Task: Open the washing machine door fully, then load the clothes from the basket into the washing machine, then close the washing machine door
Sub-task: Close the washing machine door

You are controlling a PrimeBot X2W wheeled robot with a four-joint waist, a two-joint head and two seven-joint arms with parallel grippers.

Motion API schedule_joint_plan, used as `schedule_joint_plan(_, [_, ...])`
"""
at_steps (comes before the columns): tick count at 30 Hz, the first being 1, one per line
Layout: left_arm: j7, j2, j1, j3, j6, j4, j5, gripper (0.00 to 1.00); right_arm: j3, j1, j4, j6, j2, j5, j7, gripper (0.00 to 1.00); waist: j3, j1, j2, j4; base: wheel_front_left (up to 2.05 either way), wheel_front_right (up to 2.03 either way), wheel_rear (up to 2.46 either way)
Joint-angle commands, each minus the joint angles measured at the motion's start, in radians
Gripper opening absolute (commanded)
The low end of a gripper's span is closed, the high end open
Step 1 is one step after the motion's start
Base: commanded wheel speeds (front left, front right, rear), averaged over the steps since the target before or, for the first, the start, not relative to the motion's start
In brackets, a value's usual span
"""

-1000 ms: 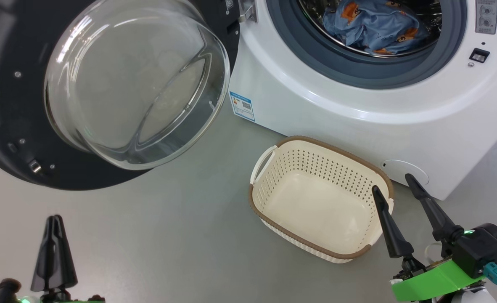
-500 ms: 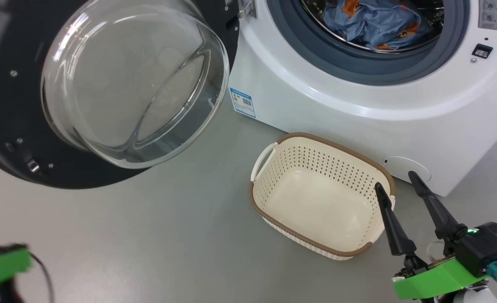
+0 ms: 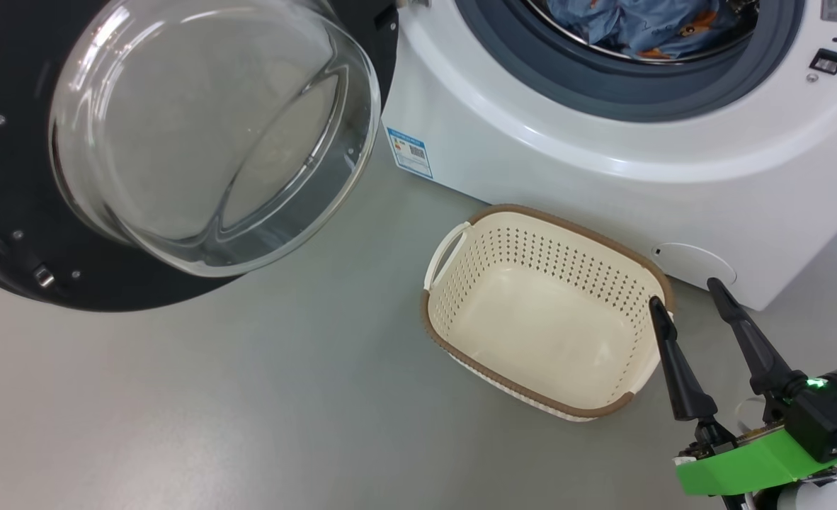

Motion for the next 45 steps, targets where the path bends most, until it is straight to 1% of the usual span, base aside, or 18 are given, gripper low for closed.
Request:
schedule_joint_plan(1, [0.037,0.077,-0.059,0.037,-0.002,0.028,-0.041,0.0,0.017,-0.02,-0.028,0.007,-0.012,-0.01,-0.005,1.0,0.012,-0.0001,0.0,-0.003,0.0,0.0,0.0])
schedule_joint_plan(4, [0.142,0.109,-0.143,0.036,-0.002,0.172,-0.126,0.0,0.019,-0.03,-0.031,0.007,-0.02,-0.012,-0.005,1.0,0.03,-0.0001,0.0,-0.008,0.0,0.0,0.0])
schedule_joint_plan(8, [0.284,0.159,-0.239,0.019,-0.002,0.339,-0.188,0.0,0.023,-0.042,-0.034,0.007,-0.034,-0.014,-0.005,1.0,0.054,-0.0001,0.0,-0.014,0.0,0.0,0.0])
schedule_joint_plan(13, [0.434,0.213,-0.333,-0.024,0.004,0.49,-0.207,0.0,0.021,-0.049,-0.037,0.007,-0.05,-0.015,-0.005,1.0,0.079,-0.0001,0.0,-0.016,0.0,0.0,0.0])
schedule_joint_plan(16, [0.509,0.222,-0.376,-0.054,0.006,0.561,-0.209,0.0,0.022,-0.048,-0.036,0.007,-0.058,-0.016,-0.005,1.0,0.087,-0.0001,0.0,-0.018,0.0,0.0,0.0])
schedule_joint_plan(20, [0.574,0.231,-0.418,-0.075,0.005,0.624,-0.215,0.0,0.022,-0.052,-0.038,0.007,-0.065,-0.016,-0.005,1.0,0.096,-0.0001,0.0,-0.024,0.0,0.0,0.0])
schedule_joint_plan(26, [0.657,0.232,-0.448,-0.106,0.001,0.661,-0.22,0.0,0.022,-0.06,-0.04,0.007,-0.068,-0.018,-0.005,1.0,0.106,-0.0001,0.0,-0.029,0.0,0.0,0.0])
schedule_joint_plan(32, [0.724,0.234,-0.45,-0.127,-0.002,0.667,-0.23,0.0,0.022,-0.064,-0.038,0.007,-0.066,-0.018,-0.005,1.0,0.106,-0.0001,0.0,-0.033,0.0,0.0,0.0])
schedule_joint_plan(45, [0.905,0.238,-0.363,-0.187,-0.002,0.521,-0.274,0.0,0.011,-0.062,-0.035,0.007,-0.057,-0.018,-0.005,1.0,0.074,-0.0001,0.0,-0.049,0.0,0.0,0.0])
